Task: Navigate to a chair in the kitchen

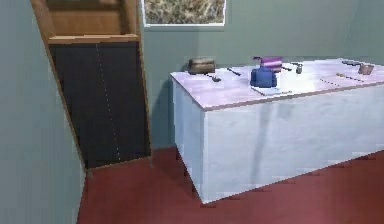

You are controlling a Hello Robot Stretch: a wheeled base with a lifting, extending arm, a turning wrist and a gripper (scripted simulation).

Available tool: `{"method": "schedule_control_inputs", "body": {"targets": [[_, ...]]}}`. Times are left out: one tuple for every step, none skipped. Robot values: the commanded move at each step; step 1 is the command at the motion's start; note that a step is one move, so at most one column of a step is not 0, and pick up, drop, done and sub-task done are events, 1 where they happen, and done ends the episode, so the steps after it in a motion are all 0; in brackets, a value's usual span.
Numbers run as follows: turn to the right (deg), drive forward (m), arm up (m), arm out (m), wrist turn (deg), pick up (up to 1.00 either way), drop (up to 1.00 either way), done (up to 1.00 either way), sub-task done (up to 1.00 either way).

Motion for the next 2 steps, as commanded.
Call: {"method": "schedule_control_inputs", "body": {"targets": [[45.0,0.00,0.00,0.00,0.0,0.00,0.00,0.00,0.00],[45.0,0.00,0.00,0.00,0.0,0.00,0.00,0.00,0.00]]}}
